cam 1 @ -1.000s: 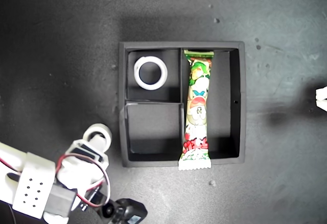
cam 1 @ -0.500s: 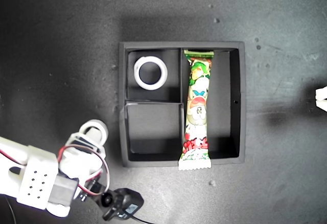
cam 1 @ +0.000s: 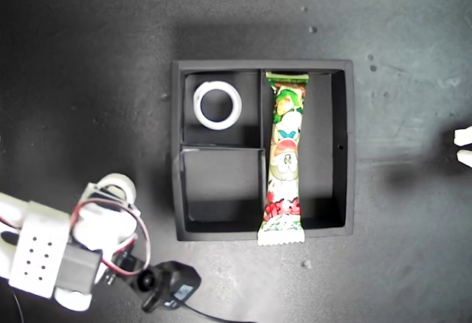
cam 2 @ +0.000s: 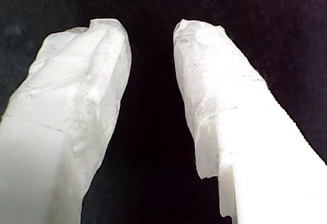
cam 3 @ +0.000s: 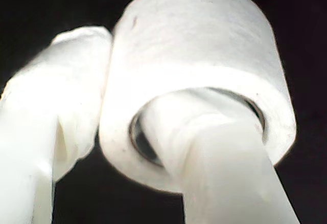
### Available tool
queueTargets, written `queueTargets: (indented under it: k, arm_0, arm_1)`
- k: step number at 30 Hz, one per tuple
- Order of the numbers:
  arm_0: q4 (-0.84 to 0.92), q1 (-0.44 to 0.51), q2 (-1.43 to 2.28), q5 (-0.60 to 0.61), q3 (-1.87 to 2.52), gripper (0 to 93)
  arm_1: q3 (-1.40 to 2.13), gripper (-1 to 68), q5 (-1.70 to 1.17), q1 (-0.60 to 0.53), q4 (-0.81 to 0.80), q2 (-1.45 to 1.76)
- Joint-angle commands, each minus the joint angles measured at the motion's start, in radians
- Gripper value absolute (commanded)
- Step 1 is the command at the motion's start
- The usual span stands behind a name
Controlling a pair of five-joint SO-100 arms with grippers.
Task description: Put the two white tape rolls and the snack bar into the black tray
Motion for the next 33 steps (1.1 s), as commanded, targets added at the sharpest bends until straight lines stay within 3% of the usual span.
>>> queueTargets:
  k: [1,8,15,19,33]
  arm_0:
    - [0.097,-0.018,0.1,0.063,-0.141,0.0]
    - [0.152,-0.077,0.041,0.238,-0.439,0.0]
    - [0.212,-0.118,-0.302,0.347,-0.867,0.0]
    - [0.374,-0.12,-0.632,0.342,-1.293,0.0]
    - [0.373,-0.13,-0.761,0.293,-1.282,0.0]
  arm_1:
    - [0.012,6.7,0.061,0.014,0.034,0.012]
    - [0.012,5.0,0.057,0.02,0.034,0.012]
    - [0.012,5.4,0.048,0.02,0.034,0.012]
    - [0.012,5.4,0.046,0.02,0.034,0.012]
    - [0.012,5.4,0.014,0.018,0.034,0.012]
